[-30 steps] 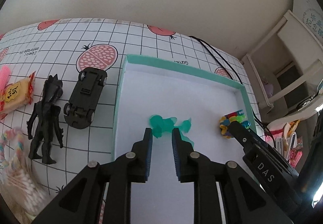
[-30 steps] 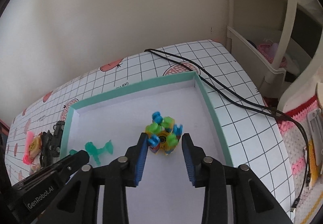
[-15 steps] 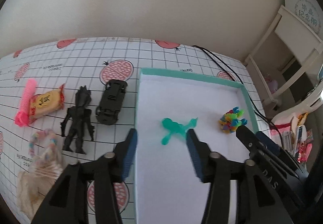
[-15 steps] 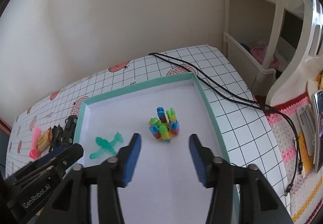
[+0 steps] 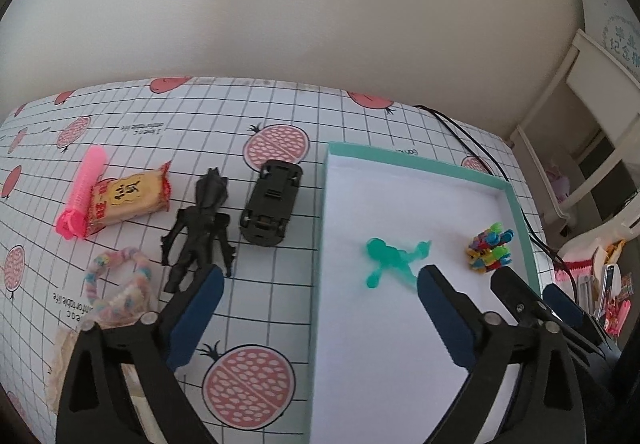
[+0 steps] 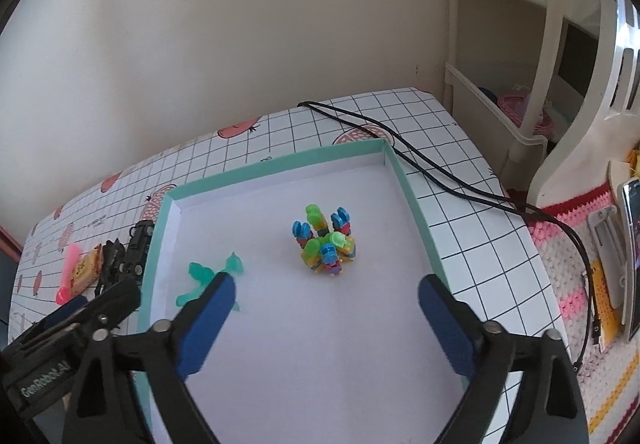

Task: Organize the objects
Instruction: 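Withdraw both tools from the tray toward the lace cloth and white clip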

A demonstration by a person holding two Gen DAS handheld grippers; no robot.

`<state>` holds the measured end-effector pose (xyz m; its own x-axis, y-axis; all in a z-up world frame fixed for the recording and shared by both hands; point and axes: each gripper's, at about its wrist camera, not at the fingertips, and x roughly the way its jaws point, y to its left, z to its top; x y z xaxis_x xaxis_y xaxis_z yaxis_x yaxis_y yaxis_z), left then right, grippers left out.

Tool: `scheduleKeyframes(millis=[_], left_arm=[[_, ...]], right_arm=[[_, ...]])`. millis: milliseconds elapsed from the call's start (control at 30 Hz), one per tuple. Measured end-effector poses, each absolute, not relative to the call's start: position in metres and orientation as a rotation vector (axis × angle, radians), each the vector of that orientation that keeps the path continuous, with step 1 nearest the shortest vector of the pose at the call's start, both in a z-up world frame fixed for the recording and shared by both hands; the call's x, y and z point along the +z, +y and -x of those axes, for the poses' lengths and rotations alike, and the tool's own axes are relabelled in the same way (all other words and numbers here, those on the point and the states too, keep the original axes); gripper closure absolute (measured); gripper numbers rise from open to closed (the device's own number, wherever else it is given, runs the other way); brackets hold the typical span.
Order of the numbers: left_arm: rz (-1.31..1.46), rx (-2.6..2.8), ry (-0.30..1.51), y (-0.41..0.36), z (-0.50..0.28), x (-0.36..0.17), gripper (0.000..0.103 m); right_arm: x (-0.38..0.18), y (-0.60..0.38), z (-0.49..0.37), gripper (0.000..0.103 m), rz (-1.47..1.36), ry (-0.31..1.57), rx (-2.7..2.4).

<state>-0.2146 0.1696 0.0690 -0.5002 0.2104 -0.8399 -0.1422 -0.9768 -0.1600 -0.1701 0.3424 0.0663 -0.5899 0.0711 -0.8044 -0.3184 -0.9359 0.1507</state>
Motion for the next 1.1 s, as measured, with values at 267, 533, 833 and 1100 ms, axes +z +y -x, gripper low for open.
scheduleKeyframes(millis=[267,533,833,1100], left_arm=[[1.407,2.601,-0.115,0.155,0.207,0.081,0.0],[1.359,2.615,-0.198,0.135,0.193,0.102,0.0],[1.392,2.704,-0.184,0.105,0.164,0.124,0.0],[1.422,2.807,-0.289,0.059,0.144,0.142,0.0]], right_arm=[[0.071,0.334,0.166,0.0,1.286,0.375,2.603],[0.089,0.32,0.149,0.0,1.293,0.448,2.617],[0.105,0.294,0.141,0.0,1.323,0.422,2.696],[0.109,0.265,0.14,0.0,1.395,0.434,2.785]])
